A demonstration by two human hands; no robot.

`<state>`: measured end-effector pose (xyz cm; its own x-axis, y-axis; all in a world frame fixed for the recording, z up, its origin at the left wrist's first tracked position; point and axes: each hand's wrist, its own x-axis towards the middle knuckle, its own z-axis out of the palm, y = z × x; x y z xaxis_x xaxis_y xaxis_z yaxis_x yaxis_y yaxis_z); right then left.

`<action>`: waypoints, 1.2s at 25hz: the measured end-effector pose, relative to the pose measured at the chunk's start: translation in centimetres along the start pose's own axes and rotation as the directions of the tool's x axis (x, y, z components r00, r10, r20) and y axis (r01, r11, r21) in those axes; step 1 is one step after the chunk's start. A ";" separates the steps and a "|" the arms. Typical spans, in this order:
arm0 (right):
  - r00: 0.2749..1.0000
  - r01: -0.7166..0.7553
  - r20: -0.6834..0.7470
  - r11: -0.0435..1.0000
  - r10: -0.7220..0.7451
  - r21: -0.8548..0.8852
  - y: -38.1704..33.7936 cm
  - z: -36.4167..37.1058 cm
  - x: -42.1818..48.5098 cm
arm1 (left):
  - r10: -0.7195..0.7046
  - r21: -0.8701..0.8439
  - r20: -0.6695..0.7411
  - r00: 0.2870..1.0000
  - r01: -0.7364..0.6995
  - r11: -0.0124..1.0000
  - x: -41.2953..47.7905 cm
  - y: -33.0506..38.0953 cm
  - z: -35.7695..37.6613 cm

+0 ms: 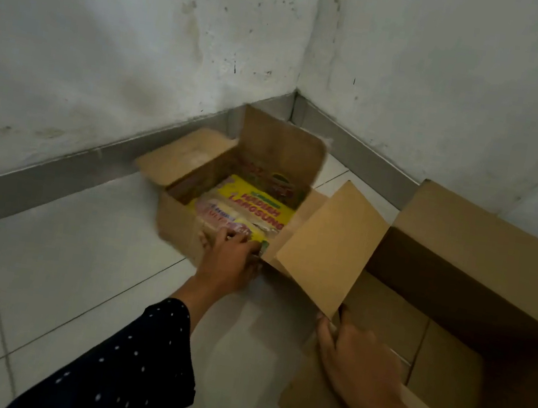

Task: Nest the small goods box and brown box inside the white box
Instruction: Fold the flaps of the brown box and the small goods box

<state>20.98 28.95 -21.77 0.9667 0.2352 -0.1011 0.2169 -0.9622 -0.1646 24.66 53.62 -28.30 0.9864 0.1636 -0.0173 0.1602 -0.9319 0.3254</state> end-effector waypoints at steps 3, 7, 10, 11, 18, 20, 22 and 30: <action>1.000 -0.008 -0.010 1.000 0.009 0.021 0.4 0.5 0.1 | 0.011 0.069 0.001 1.000 -0.011 0.998 1.3 -1.6 -1.1; 0.999 0.018 -0.045 0.999 -0.016 0.036 0.5 0.7 0.0 | -0.126 0.072 -0.050 0.991 0.130 0.989 2.4 -4.1 -2.5; 0.998 0.027 -0.055 0.999 -0.024 0.038 0.7 1.0 0.1 | -0.187 0.068 -0.087 0.978 0.193 0.979 2.0 -4.4 -2.4; 0.998 0.030 -0.057 0.999 -0.028 0.040 0.8 1.1 0.2 | -0.178 0.076 -0.053 0.983 0.182 0.980 2.1 -4.2 -2.6; 0.999 0.027 -0.026 0.997 -0.025 0.078 1.0 0.7 0.0 | -0.209 0.112 0.221 0.953 0.189 0.976 2.0 -2.8 -3.0; 0.999 0.038 -0.026 0.998 -0.037 0.053 1.0 0.5 -0.2 | -0.205 0.220 0.047 0.978 0.190 0.957 0.9 -1.8 -1.7; 0.999 0.041 -0.033 0.999 -0.040 0.033 1.2 0.4 -0.4 | -0.293 0.119 -0.116 0.949 0.306 0.944 0.6 -0.2 -0.5; 0.997 0.014 -0.072 1.000 -0.014 0.002 1.7 1.0 -0.2 | -0.293 -0.015 0.076 0.953 0.294 0.956 2.7 -0.3 -0.6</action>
<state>21.02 27.38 -23.01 0.9708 0.2384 -0.0281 0.2305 -0.9585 -0.1678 27.28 54.55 -27.90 0.8962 0.4041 -0.1831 0.4430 -0.8376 0.3195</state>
